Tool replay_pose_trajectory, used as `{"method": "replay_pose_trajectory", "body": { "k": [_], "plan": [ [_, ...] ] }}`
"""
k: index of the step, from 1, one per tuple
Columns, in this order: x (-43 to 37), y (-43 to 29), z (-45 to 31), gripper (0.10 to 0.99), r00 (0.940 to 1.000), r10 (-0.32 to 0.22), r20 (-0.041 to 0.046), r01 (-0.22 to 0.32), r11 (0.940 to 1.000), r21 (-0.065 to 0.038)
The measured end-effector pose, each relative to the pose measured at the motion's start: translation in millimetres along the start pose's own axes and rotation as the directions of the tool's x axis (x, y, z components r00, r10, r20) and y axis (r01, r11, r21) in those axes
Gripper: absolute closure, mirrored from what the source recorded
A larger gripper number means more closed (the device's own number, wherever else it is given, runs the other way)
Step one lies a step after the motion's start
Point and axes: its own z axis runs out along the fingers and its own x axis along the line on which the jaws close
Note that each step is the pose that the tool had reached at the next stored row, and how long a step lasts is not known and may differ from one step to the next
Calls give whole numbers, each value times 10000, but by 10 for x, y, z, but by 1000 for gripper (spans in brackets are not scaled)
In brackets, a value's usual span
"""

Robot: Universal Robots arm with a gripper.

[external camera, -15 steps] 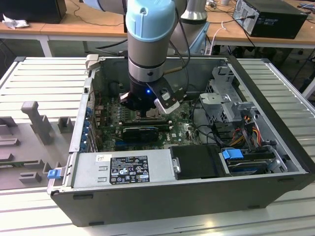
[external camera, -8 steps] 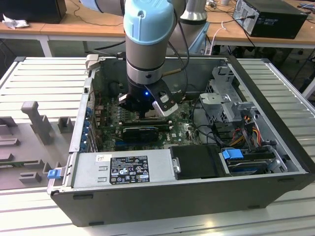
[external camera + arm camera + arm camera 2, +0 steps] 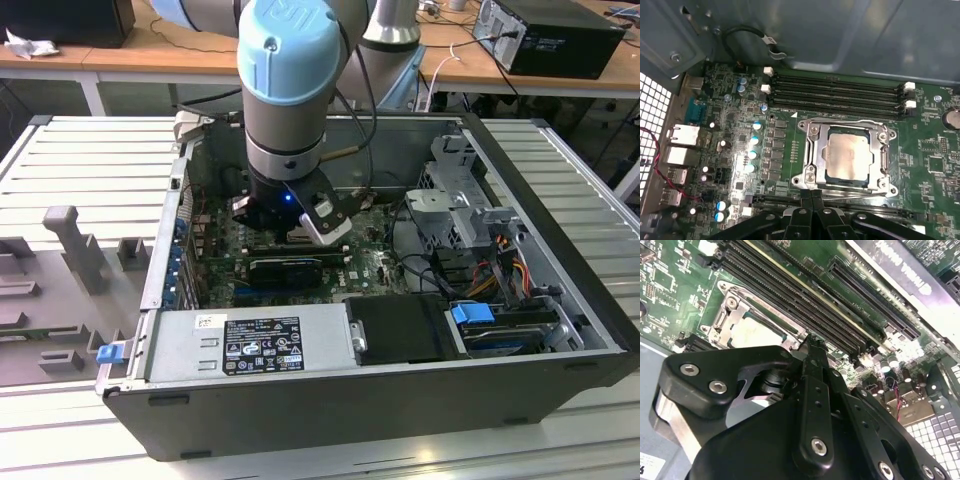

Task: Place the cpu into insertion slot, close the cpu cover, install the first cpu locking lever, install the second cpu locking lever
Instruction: 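Install the second cpu locking lever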

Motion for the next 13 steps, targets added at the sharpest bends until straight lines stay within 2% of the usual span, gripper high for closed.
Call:
{"method": "replay_pose_trajectory", "body": {
  "k": [1, 3, 9, 11, 13],
  "plan": [
    [6, -5, 11, 980, 10000, 0, 8, 0, 10000, -76],
    [12, -13, 31, 980, 10000, 0, 16, 0, 9999, -158],
    [41, -58, 125, 980, 10000, -2, 29, 3, 9995, -300],
    [84, -67, 151, 980, 10000, 1, 51, 2, 9987, -514],
    [86, -72, 171, 980, 10000, 0, 57, 4, 9983, -579]
  ]
}}
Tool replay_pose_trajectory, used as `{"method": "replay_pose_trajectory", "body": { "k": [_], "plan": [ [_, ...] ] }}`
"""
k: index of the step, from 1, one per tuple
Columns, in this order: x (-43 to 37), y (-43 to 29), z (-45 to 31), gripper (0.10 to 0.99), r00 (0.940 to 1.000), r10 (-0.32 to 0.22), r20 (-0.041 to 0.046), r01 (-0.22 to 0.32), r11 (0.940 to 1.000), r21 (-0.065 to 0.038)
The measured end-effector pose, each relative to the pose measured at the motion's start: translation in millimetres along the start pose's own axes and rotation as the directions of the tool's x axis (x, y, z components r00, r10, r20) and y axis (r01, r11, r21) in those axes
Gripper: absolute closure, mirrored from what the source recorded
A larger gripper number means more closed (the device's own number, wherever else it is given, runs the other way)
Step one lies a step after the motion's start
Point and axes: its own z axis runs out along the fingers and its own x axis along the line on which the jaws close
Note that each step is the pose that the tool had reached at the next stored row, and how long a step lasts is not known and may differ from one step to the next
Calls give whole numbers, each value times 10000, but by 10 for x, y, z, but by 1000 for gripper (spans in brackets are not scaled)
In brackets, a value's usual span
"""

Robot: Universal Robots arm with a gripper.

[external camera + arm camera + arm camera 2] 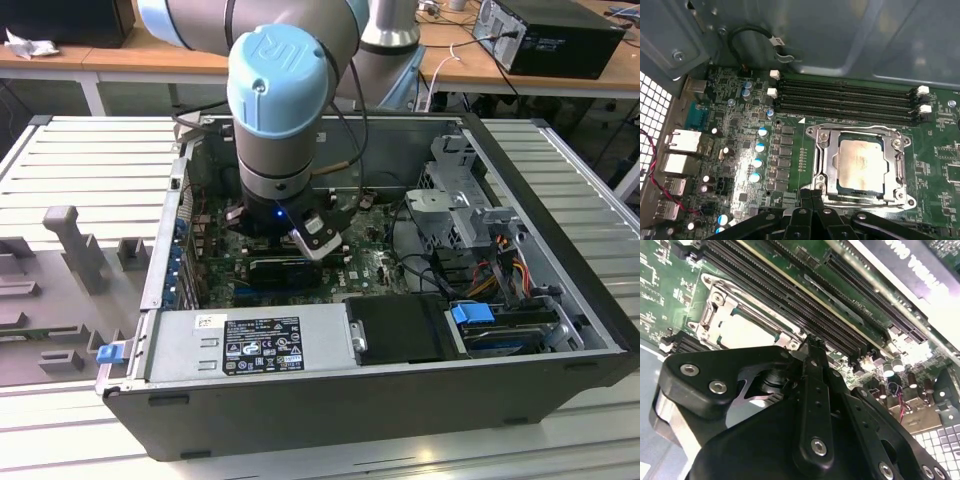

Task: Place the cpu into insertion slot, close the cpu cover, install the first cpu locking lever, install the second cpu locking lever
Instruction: 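Install the second cpu locking lever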

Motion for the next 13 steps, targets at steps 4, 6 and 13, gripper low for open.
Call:
{"method": "replay_pose_trajectory", "body": {
  "k": [4, 6, 13],
  "plan": [
    [2, -16, 45, 980, 10000, 0, 8, 0, 10000, -89],
    [2, -24, 70, 980, 10000, 0, 15, 0, 9999, -136],
    [9, -31, 92, 980, 10000, -2, 21, 3, 9998, -216]
  ]
}}
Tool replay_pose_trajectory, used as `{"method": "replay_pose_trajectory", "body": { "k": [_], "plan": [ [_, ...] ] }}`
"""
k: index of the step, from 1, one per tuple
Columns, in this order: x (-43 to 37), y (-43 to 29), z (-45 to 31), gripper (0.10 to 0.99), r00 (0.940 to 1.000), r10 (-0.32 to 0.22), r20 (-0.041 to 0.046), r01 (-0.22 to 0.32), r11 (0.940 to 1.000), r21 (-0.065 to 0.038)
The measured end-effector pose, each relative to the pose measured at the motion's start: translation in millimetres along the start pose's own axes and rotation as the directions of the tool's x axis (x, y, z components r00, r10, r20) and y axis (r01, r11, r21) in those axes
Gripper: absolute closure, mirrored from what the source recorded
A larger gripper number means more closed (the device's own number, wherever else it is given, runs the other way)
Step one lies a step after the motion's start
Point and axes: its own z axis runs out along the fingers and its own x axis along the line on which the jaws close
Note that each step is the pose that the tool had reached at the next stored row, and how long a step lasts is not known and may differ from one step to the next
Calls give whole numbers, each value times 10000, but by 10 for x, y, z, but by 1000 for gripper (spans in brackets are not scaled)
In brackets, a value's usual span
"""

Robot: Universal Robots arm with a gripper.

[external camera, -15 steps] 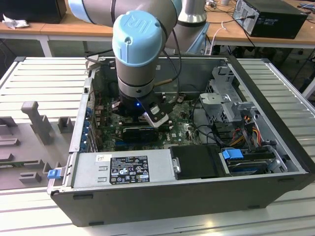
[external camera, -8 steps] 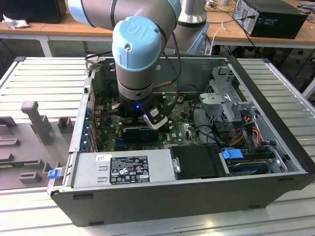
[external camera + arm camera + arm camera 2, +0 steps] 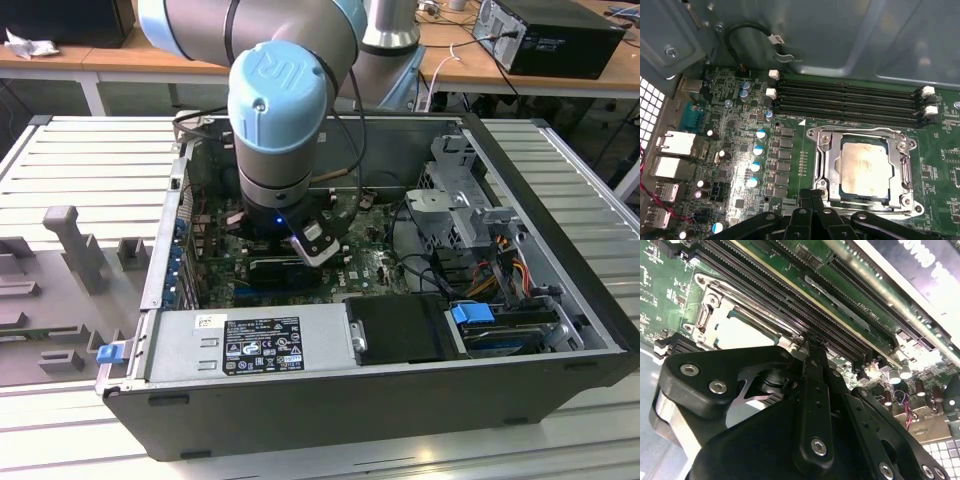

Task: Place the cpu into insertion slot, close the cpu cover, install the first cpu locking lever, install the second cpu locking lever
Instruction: 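Install the second cpu locking lever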

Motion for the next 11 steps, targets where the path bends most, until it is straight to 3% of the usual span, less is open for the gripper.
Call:
{"method": "replay_pose_trajectory", "body": {
  "k": [6, 11],
  "plan": [
    [0, 24, -66, 980, 10000, 2, 1, -2, 10000, 1],
    [-5, 79, -211, 980, 10000, 3, -3, -3, 10000, 0]
  ]
}}
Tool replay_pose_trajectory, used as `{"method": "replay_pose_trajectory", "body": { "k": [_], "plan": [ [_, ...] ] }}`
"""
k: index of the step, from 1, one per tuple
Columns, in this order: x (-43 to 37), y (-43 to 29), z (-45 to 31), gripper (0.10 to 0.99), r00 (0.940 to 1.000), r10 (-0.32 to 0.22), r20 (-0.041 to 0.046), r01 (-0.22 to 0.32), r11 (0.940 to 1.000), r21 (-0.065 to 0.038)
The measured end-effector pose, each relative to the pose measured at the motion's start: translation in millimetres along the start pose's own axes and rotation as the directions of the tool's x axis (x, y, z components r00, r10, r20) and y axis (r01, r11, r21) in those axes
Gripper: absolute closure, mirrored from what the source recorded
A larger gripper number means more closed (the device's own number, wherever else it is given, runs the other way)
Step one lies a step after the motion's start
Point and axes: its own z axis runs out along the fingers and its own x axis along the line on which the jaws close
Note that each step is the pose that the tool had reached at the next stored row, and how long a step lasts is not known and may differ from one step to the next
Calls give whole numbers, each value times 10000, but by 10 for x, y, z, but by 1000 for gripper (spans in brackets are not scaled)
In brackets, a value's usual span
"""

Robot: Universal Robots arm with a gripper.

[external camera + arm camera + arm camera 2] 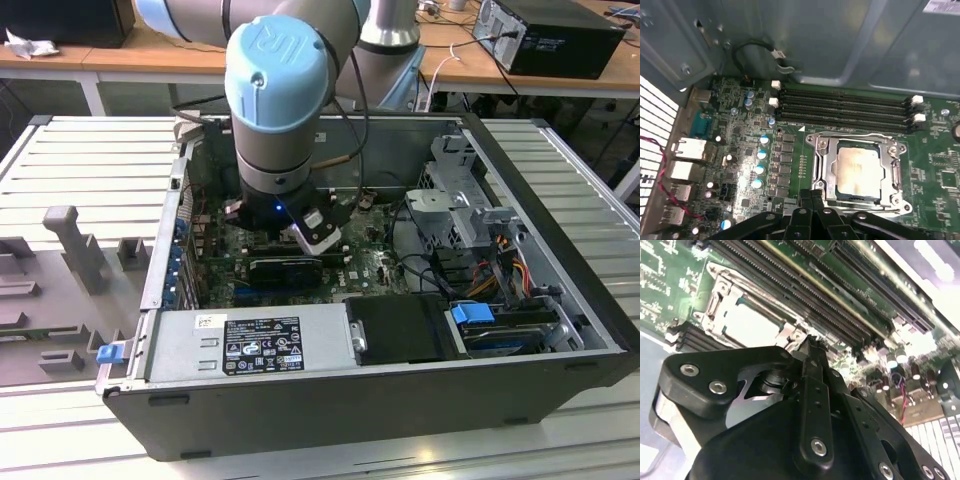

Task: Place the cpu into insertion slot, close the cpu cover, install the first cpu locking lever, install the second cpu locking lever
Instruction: 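Install the second cpu locking lever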

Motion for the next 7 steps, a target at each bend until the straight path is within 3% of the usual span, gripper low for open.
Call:
{"method": "replay_pose_trajectory", "body": {
  "k": [3, 5, 7],
  "plan": [
    [-2, 23, -60, 980, 10000, 0, 0, 0, 10000, -1],
    [-4, 52, -140, 980, 10000, 0, 0, 0, 10000, 1],
    [-5, 59, -156, 980, 10000, -1, 2, 1, 10000, -3]
  ]
}}
